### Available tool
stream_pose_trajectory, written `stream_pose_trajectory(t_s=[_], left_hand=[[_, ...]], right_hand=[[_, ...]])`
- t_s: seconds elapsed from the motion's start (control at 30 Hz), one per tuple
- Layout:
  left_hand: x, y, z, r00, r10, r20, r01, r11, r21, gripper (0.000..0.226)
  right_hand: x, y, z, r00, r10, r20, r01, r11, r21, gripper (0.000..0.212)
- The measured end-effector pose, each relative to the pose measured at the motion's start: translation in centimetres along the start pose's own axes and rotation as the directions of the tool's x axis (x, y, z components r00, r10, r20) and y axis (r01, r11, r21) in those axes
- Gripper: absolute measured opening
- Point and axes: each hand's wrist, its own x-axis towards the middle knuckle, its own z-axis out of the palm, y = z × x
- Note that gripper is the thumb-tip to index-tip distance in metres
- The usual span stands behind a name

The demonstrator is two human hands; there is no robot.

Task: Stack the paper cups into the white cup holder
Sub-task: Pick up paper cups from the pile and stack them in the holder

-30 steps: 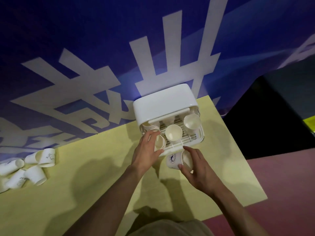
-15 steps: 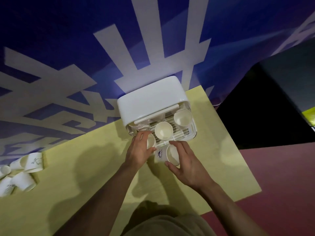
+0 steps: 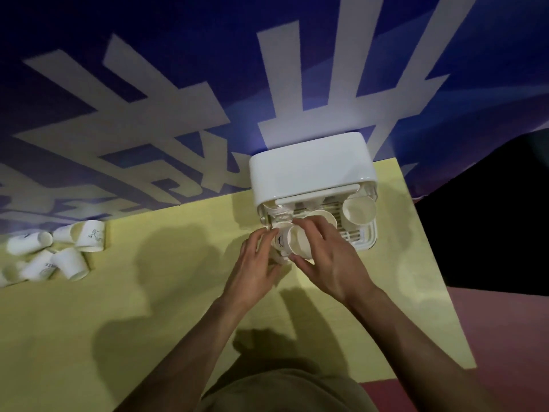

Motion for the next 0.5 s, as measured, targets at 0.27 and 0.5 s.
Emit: stream_pose_trajectory(t_s=[0.27,0.5], left_hand=[[-5.7,-3.4,-1.1,0.994,-0.091,-0.058,0.087,0.994,-0.066,0.071],[-9.1,-4.5,-0.2,0.992,-0.127,-0.022,0.125,0.988,-0.086,0.065]], right_hand=[[3.2,-1.2,3.3,0.993,-0.05,0.111,0.079,0.959,-0.273,0.064],[5.0,-0.5,4.7,0.978,0.055,0.2,0.018,0.938,-0.347,0.067]])
